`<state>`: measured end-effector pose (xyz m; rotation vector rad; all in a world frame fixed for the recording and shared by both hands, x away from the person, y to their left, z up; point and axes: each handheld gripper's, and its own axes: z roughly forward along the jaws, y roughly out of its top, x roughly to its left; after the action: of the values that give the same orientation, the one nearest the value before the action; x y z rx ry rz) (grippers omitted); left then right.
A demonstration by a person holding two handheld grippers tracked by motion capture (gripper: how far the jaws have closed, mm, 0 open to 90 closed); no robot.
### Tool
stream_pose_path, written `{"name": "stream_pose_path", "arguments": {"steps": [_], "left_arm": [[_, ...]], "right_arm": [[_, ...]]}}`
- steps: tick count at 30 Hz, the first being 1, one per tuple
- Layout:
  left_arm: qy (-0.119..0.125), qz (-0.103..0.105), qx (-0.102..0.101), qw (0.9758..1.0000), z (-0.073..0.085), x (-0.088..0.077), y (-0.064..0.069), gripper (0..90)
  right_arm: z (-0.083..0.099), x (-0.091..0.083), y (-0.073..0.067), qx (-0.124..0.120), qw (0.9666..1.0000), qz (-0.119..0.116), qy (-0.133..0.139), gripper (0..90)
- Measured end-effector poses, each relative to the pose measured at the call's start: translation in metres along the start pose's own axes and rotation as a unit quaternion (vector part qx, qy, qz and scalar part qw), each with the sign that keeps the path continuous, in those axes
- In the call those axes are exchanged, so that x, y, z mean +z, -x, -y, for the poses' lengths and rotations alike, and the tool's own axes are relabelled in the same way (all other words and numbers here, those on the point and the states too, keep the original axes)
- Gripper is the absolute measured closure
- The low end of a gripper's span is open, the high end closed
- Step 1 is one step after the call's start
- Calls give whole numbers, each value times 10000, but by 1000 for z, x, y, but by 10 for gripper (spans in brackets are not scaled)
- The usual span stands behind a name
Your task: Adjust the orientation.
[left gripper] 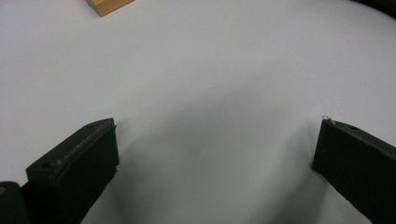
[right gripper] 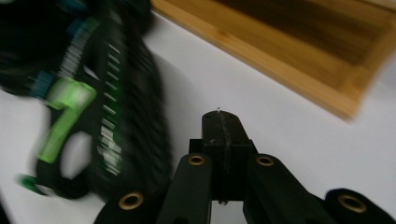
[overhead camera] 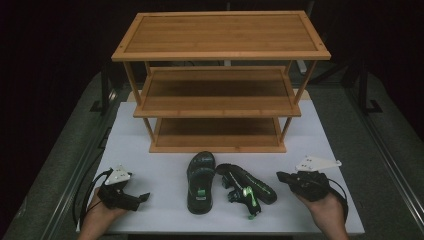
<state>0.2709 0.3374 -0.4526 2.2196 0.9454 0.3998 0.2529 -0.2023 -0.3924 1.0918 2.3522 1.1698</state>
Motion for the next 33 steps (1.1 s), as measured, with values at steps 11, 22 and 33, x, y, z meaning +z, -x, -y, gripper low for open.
{"name": "stream_pose_path", "arguments": {"steps": [11, 22, 33], "left_arm": [[7, 5, -5, 10000, 0, 0, 0, 0], [1, 7, 3, 10000, 0, 0, 0, 0], [-1, 8, 4, 10000, 0, 0, 0, 0]], "right_arm": [[-26, 4, -28, -293, 9972, -669, 146, 896], [-26, 21, -45, -497, 9953, -829, -115, 896], [-25, 24, -40, -549, 9959, -707, -124, 897]]}}
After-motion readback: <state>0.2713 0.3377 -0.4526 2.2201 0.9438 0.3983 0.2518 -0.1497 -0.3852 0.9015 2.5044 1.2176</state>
